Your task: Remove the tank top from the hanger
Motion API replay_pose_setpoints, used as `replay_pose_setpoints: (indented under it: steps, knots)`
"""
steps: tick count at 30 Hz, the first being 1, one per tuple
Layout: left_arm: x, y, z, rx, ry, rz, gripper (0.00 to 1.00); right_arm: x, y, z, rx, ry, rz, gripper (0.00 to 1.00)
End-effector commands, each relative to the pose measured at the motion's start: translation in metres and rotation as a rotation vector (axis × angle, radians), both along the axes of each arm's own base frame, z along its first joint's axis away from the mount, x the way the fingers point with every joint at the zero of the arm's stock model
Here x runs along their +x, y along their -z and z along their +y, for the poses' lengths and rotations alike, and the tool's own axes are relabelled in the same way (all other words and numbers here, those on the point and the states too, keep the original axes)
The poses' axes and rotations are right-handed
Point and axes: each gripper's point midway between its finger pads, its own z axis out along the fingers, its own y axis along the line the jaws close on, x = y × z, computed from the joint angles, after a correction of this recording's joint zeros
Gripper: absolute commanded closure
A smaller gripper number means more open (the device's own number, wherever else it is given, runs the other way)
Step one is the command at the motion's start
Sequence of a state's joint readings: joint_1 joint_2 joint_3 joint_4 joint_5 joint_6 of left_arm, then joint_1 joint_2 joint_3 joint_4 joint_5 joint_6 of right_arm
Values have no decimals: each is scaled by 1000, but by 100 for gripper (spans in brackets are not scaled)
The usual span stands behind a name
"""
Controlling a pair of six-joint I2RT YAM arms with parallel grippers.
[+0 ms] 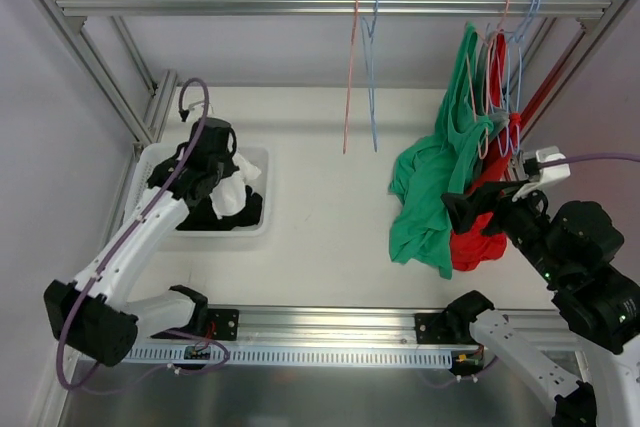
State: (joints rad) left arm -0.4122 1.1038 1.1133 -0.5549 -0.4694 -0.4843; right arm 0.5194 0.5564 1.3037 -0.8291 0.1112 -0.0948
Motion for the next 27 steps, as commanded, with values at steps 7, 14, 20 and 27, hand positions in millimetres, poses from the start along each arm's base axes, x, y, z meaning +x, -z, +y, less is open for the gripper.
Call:
replay_pose_setpoints:
  steps: [7,14,20,27]
  knots:
    - [11,97,-13,-44,-72,250,78,39,14,9,-70,63,79,0]
    - [-14,22,-19,-127,56,57,1,52,-38,-2,-104,125,22,0]
    - [-69,-50,-34,-199,304,-143,1,93,-67,-17,-206,205,76,7]
    - [-114,-37,-40,-207,490,-178,1,146,-67,-44,-280,330,152,25]
